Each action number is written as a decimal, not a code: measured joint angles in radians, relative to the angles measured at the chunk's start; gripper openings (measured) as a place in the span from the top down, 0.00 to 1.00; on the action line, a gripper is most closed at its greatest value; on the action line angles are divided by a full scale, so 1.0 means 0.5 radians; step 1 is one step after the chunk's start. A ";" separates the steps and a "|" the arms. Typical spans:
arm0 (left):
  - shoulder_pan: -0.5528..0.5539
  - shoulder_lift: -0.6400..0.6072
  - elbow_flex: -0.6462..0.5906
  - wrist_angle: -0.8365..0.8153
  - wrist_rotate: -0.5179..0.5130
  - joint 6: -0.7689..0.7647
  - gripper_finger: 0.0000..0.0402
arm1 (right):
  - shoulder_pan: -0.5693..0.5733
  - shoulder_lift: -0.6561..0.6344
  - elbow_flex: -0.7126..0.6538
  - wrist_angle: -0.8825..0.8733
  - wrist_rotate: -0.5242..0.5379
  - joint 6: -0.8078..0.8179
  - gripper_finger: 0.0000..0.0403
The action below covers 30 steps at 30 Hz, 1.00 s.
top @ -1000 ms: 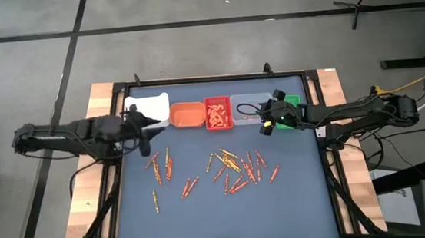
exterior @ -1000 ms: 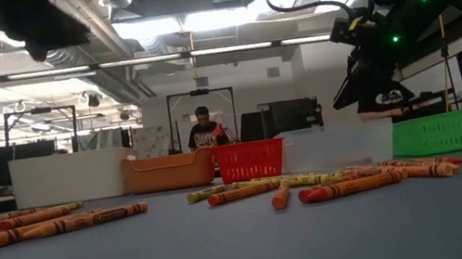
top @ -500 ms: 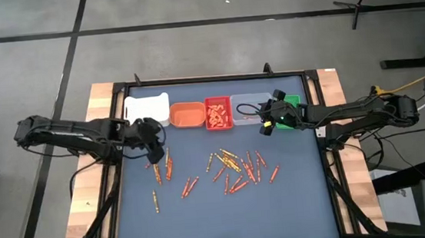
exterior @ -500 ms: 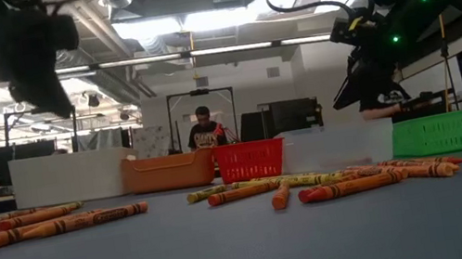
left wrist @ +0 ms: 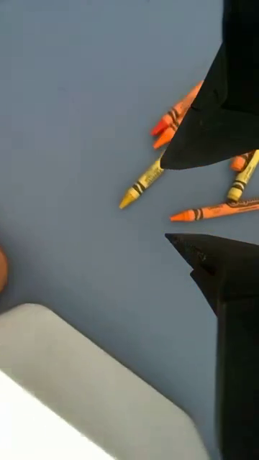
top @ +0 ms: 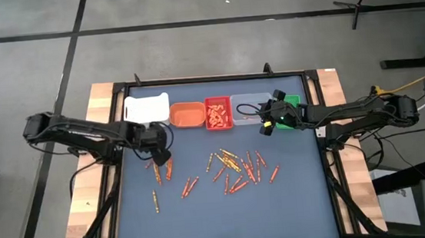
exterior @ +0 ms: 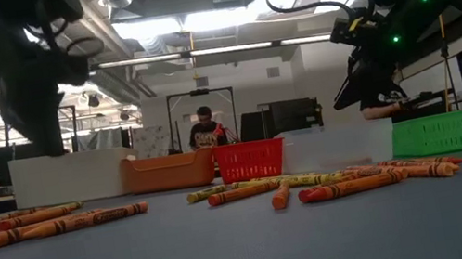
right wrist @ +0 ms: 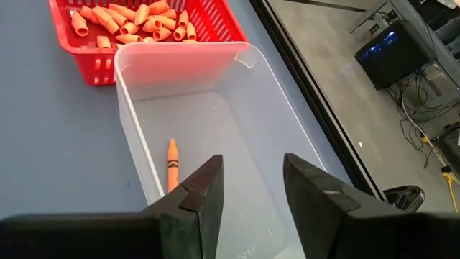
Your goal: Sort crayons
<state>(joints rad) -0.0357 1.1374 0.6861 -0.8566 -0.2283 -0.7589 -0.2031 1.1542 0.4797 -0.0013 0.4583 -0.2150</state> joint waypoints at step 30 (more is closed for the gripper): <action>0.002 0.548 -0.148 0.093 0.224 -0.056 0.70 | 0.000 0.000 0.000 -0.004 0.000 0.000 0.65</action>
<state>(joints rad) -0.0349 1.4116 0.6121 -0.8102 -0.1162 -0.7868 -0.2033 1.1542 0.4797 -0.0032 0.4583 -0.2150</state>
